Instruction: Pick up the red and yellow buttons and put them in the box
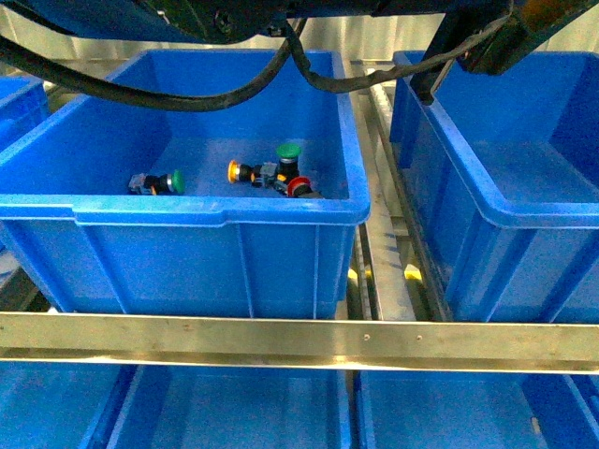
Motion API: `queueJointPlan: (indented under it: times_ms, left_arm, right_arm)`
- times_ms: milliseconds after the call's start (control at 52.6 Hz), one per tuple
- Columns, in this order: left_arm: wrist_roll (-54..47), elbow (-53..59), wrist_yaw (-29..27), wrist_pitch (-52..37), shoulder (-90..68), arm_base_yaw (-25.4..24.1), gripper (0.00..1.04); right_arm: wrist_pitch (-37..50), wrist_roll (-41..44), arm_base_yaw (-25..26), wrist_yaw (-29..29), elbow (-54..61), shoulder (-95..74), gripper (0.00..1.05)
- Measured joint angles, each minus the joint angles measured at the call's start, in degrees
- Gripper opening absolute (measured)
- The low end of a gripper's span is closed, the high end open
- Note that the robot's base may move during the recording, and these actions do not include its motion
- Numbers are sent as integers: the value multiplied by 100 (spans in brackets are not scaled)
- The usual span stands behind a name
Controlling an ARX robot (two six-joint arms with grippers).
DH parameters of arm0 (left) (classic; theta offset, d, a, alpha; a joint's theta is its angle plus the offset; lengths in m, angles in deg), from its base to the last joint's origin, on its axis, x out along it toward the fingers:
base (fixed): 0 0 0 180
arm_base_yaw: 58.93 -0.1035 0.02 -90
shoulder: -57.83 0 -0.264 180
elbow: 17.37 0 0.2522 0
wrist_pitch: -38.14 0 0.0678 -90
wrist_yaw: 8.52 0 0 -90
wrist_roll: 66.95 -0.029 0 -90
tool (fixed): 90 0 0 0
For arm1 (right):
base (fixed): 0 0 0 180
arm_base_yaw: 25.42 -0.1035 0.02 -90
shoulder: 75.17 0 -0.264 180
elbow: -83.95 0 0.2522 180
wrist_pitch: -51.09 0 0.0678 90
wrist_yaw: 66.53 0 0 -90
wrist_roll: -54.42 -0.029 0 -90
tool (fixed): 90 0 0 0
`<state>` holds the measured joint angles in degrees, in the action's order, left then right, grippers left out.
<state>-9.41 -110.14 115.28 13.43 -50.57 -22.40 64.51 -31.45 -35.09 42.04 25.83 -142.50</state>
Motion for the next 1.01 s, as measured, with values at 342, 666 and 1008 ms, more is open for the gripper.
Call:
queueJointPlan:
  times_ms: [342,666,1008]
  left_arm:
    - [-413,44,7,188,411,-175,97]
    - [-957,199,162,833,1709,-695,97]
    - [-1427,1687,824,1506,4323,-2107,97]
  right_arm:
    - [15,238,363,136,57,-46,41]
    - [17,599,413,227,173,-170,41]
    - [-57,1038,278,385,374,-48,41]
